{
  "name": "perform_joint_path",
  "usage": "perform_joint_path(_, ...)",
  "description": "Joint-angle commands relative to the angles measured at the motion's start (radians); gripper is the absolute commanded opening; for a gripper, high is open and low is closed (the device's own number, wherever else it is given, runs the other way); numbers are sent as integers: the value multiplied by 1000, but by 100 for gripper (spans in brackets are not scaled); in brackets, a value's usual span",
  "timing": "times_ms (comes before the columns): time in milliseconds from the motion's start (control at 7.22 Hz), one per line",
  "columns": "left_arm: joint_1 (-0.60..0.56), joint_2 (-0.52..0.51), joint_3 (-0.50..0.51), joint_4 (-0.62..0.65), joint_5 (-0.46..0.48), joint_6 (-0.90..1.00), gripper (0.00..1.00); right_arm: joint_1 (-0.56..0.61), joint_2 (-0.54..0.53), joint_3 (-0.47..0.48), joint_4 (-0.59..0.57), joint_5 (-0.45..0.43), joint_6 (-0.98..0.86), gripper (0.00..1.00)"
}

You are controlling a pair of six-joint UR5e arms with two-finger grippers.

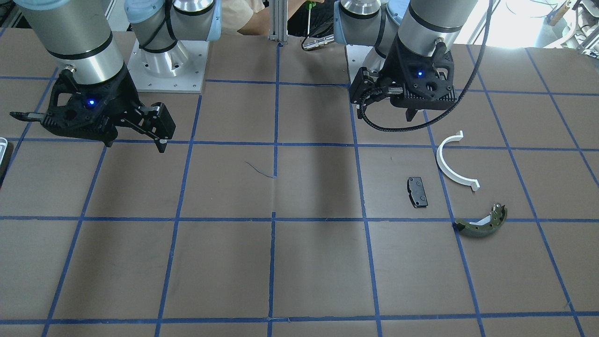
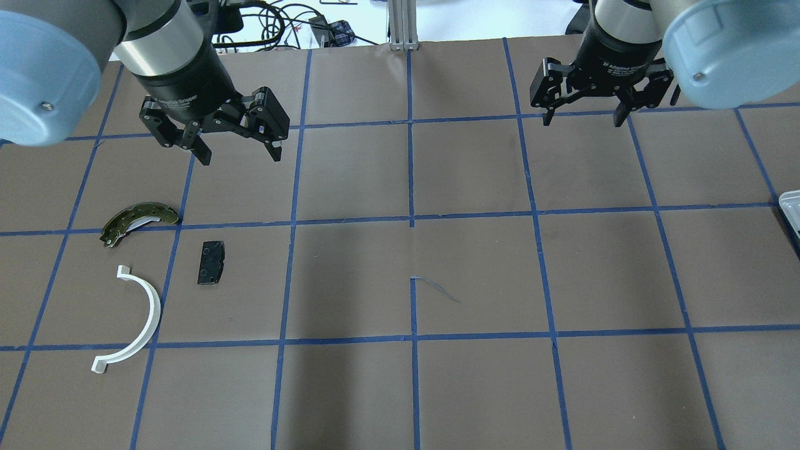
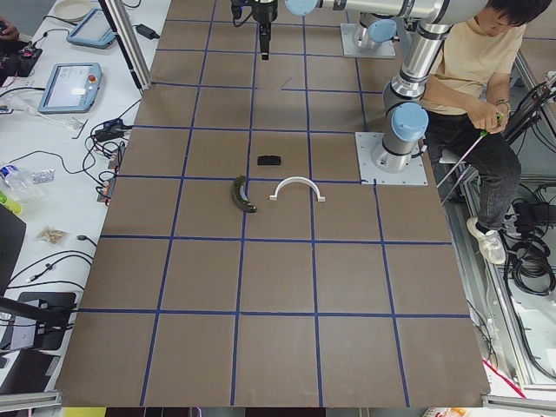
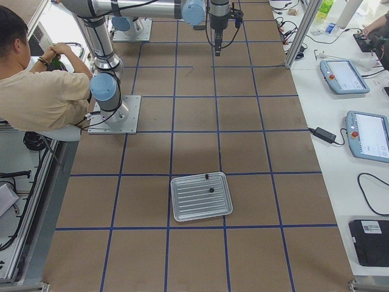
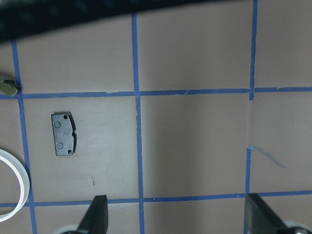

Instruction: Place bearing gear from tray to pile

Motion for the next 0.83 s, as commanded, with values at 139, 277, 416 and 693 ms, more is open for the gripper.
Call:
perform_joint_path(139,1,0,-1,-25,28,11,100,3,2,-6,-7,-1,1,100)
perform_joint_path(277,1,0,1,-21,28,14,100,3,3,-8,-7,-1,4,100)
perform_joint_path(416,1,2,-1,-18,25,14,100,3,5,-11,-11,2,1,100)
perform_joint_path(693,1,3,-1,-15,22,14,100,2,7,-11,-21,1,-2,100)
